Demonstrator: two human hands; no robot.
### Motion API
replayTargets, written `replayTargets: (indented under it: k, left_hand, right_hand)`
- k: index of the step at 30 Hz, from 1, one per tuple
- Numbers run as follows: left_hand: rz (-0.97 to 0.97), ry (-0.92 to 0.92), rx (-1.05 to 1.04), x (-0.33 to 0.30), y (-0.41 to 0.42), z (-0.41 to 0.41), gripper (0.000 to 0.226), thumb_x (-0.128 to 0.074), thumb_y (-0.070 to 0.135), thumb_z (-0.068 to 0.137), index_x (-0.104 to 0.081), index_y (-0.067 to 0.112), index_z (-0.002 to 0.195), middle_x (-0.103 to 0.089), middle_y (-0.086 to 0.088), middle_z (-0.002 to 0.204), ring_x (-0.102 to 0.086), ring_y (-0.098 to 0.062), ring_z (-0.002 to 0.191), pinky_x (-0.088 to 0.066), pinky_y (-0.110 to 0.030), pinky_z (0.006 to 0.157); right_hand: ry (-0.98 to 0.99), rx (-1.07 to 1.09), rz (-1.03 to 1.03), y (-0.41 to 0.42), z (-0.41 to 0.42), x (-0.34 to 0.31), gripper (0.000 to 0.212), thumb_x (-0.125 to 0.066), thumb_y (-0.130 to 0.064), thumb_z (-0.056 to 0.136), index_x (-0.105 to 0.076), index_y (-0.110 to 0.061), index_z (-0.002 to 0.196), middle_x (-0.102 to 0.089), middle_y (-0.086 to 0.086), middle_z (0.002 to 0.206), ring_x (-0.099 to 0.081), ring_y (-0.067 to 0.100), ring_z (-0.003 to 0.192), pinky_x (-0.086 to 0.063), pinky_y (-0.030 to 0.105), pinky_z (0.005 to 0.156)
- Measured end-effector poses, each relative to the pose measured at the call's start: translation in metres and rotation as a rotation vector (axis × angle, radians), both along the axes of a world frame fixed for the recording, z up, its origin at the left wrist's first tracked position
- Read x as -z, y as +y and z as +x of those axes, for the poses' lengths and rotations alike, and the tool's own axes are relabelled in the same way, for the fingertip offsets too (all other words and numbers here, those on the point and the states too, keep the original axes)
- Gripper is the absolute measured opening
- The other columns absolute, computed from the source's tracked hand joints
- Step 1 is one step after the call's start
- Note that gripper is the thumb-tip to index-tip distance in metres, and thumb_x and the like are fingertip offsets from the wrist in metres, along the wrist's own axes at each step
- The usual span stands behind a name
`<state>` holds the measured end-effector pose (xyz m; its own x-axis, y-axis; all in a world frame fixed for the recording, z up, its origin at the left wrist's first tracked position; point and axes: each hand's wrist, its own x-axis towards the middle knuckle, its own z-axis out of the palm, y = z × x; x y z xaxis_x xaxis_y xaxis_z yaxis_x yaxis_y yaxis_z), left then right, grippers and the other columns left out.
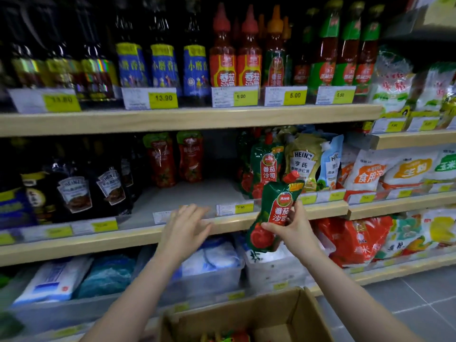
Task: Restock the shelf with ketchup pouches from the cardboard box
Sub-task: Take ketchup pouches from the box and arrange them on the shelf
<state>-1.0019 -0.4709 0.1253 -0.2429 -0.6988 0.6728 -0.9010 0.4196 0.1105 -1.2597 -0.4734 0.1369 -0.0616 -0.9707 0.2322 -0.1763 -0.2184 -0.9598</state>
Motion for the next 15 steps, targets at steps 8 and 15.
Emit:
replayTargets:
  k: [8, 15]
  left_hand:
    - [0.15, -0.352, -0.086, -0.002, -0.037, 0.047, 0.037, -0.058, 0.04, 0.087, -0.061, 0.012, 0.11, -0.062, -0.009, 0.094, -0.06, -0.03, 0.089, -0.046, -0.036, 0.072]
    - [-0.1, -0.392, -0.085, 0.014, -0.048, 0.054, 0.044, -0.041, 0.045, 0.084, -0.066, 0.015, 0.103, -0.06, -0.003, 0.074, -0.06, -0.024, 0.067, -0.044, -0.031, 0.057]
  right_hand:
    - [0.081, 0.041, -0.186, -0.035, 0.052, -0.042, 0.072, -0.083, -0.012, 0.062, -0.038, -0.018, 0.117, -0.06, -0.01, 0.106, -0.059, 0.002, 0.095, -0.048, 0.019, 0.084]
    - [0.256, 0.094, -0.225, -0.085, 0.104, -0.051, 0.083, -0.083, -0.026, 0.063, -0.032, -0.013, 0.126, -0.061, 0.007, 0.117, -0.059, 0.026, 0.108, -0.048, 0.047, 0.094]
